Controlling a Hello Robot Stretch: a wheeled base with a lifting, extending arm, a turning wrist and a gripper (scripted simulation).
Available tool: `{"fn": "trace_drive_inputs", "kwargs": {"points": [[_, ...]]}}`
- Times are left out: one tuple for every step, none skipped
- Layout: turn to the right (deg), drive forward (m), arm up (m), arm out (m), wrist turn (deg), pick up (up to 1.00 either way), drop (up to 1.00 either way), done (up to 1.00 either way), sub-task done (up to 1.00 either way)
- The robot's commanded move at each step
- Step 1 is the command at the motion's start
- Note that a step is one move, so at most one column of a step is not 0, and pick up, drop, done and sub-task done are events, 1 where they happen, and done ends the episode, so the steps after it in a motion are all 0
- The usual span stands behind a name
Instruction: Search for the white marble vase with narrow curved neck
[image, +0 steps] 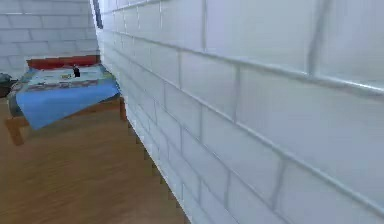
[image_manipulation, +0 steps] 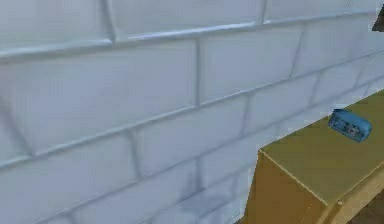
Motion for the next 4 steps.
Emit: {"fn": "trace_drive_inputs", "kwargs": {"points": [[-45.0, 0.0, 0.0, 0.0, 0.0, 0.0, 0.0, 0.0, 0.0], [-45.0, 0.0, 0.0, 0.0, 0.0, 0.0, 0.0, 0.0, 0.0], [-24.0, 0.0, 0.0, 0.0, 0.0, 0.0, 0.0, 0.0, 0.0], [0.0, 0.2, 0.0, 0.0, 0.0, 0.0, 0.0, 0.0, 0.0]]}}
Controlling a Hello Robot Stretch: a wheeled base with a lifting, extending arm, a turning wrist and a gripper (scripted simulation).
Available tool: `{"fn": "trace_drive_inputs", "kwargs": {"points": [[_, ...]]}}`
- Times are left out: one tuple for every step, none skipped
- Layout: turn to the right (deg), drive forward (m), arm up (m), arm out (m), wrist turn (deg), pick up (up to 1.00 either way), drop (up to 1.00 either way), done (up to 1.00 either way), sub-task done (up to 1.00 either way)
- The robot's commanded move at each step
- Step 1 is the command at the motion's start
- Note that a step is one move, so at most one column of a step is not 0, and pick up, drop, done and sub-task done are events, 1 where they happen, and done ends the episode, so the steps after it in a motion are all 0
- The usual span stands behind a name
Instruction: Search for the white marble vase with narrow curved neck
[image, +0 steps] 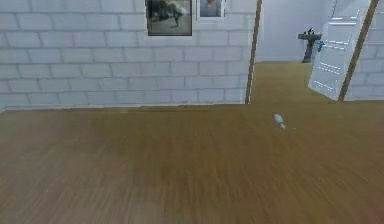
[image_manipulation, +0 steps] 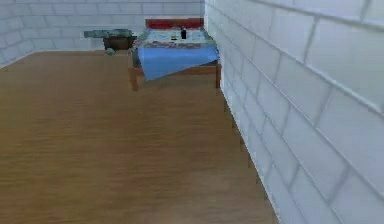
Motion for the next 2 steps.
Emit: {"fn": "trace_drive_inputs", "kwargs": {"points": [[33.0, 0.0, 0.0, 0.0, 0.0, 0.0, 0.0, 0.0, 0.0], [0.0, 1.0, 0.0, 0.0, 0.0, 0.0, 0.0, 0.0, 0.0]]}}
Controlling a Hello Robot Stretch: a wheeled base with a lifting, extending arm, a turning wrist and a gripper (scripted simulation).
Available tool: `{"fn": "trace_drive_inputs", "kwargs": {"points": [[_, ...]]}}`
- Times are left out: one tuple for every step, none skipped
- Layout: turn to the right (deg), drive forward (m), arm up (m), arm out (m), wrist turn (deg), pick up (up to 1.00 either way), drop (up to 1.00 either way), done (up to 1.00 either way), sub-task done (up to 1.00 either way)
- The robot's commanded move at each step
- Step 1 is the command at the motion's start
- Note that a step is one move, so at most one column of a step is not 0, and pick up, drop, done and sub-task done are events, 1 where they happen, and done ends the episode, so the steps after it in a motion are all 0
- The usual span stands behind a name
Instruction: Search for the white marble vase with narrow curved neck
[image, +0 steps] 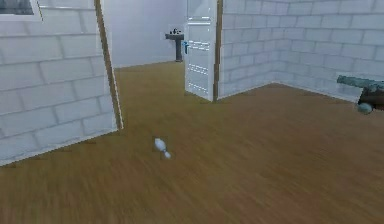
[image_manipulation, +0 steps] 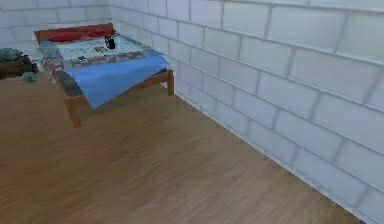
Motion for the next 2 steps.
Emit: {"fn": "trace_drive_inputs", "kwargs": {"points": [[3.0, 0.0, 0.0, 0.0, 0.0, 0.0, 0.0, 0.0, 0.0], [0.0, 1.0, 0.0, 0.0, 0.0, 0.0, 0.0, 0.0, 0.0]]}}
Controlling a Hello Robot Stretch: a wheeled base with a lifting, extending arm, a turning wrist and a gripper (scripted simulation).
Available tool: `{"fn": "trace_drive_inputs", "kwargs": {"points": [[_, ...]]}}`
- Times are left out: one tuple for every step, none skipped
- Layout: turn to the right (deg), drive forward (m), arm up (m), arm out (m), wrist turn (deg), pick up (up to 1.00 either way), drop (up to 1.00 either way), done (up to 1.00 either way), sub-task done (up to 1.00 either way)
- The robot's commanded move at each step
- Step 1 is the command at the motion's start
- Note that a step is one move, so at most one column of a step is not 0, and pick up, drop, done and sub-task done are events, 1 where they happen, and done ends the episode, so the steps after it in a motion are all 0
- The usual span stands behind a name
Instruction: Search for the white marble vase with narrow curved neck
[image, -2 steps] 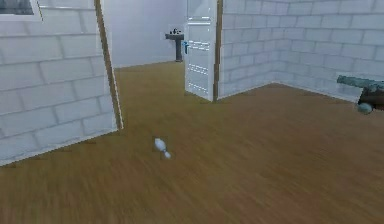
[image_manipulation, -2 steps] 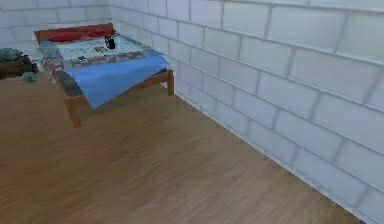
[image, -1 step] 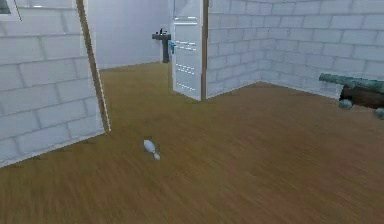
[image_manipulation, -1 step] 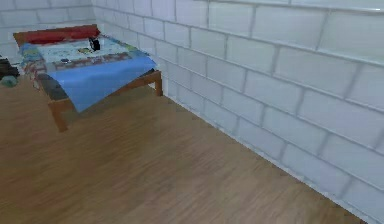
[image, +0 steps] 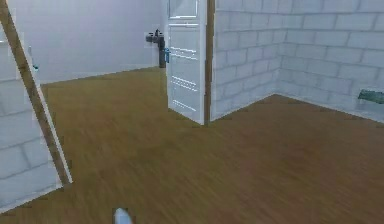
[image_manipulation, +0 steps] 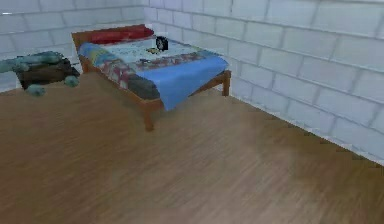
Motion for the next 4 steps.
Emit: {"fn": "trace_drive_inputs", "kwargs": {"points": [[0.0, 1.0, 0.0, 0.0, 0.0, 0.0, 0.0, 0.0, 0.0], [0.0, 0.3, 0.0, 0.0, 0.0, 0.0, 0.0, 0.0, 0.0], [-42.0, 0.0, 0.0, 0.0, 0.0, 0.0, 0.0, 0.0, 0.0], [0.0, 0.55, 0.0, 0.0, 0.0, 0.0, 0.0, 0.0, 0.0]]}}
